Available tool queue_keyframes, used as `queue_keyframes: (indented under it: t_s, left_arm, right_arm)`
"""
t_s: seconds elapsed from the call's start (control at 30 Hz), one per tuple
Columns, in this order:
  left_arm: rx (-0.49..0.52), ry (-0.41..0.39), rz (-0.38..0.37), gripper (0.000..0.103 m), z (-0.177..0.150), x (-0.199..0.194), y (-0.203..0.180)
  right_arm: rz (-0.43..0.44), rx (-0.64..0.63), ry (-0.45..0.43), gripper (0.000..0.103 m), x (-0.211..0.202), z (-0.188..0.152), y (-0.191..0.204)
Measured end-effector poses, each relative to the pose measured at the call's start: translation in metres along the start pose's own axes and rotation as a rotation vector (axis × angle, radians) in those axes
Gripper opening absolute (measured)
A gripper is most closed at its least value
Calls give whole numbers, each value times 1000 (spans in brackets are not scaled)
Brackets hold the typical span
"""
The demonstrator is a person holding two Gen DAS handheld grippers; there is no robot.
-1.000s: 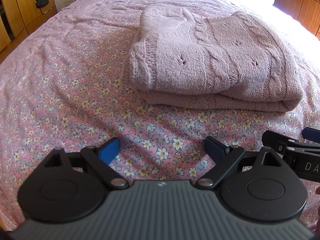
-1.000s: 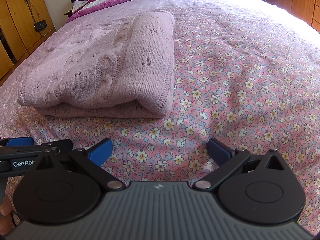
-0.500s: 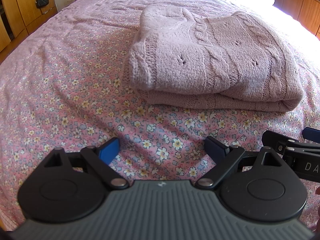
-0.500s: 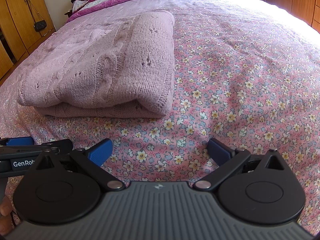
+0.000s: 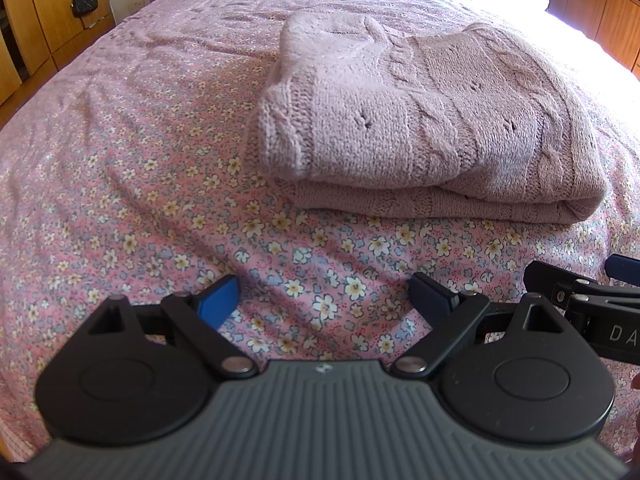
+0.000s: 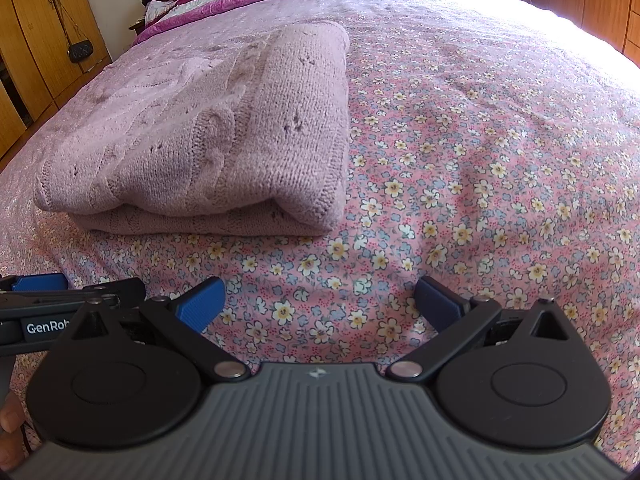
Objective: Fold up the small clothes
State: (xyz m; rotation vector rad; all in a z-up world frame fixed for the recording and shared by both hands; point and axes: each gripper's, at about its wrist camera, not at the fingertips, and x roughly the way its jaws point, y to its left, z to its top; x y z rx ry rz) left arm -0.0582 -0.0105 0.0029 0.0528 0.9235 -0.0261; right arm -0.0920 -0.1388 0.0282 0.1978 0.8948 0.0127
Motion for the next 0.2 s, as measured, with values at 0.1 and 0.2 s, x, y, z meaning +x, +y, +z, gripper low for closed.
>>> queue_keyframes:
  t_s: [0.1,0.2]
  left_arm:
    - [0,0,0,93,0,0,0]
    - [1,-1,0,93,0,0,0]
  right_arm:
    - [0,0,0,103,0,0,0]
    - [0,0,0,103,0,0,0]
